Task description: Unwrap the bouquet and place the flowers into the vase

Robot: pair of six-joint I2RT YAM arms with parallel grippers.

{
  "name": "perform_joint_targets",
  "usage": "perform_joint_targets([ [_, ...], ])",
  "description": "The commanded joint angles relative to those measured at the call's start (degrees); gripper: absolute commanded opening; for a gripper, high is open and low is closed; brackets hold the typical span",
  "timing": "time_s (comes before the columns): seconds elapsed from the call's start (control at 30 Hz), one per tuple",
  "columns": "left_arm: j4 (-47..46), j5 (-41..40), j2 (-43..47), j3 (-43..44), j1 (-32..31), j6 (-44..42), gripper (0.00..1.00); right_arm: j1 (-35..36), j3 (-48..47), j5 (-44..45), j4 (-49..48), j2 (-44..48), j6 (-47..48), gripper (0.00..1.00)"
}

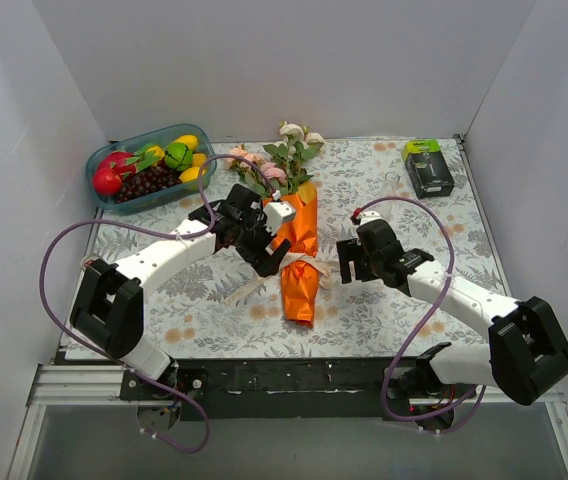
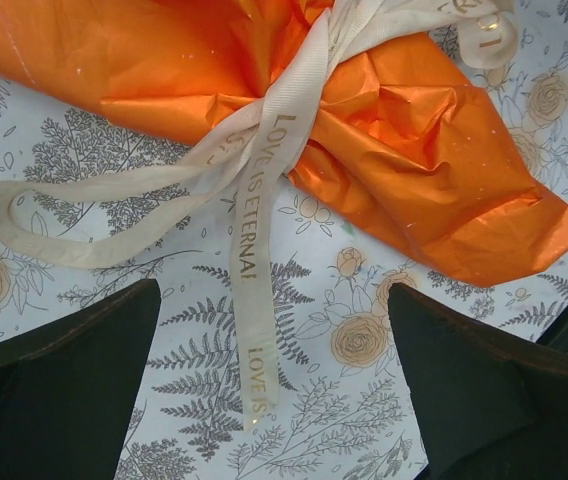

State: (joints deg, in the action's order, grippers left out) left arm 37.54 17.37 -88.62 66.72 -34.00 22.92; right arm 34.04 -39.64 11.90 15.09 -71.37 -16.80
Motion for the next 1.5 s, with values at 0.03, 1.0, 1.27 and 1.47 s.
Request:
perform_joint_targets([
  [0.03,-7.82,-2.95,-0.94,-3.26,-1.33,0.46,0.98,-0.20,-1.67,-1.44,-4.28,-0.78,1.59,0.88],
  [1.0,-17.41,-1.11,-9.20,-6.95,-3.09,-7.35,0.92,-1.17,-0.62,-5.48,-6.65,-0.52,2.03,0.73],
  [1.27,-17.41,-0.05,-12.45,-8.09,-3.09,-8.24,0.41,-1.52,-1.49,-8.91,-9.29,-4.47,2.64,0.72],
  [1.47,-18.82,-2.51,-11.40,-9.32,-3.00,-7.71,0.04,-1.52,-4.65,-5.59,-8.24,-8.95,4.23,0.84],
])
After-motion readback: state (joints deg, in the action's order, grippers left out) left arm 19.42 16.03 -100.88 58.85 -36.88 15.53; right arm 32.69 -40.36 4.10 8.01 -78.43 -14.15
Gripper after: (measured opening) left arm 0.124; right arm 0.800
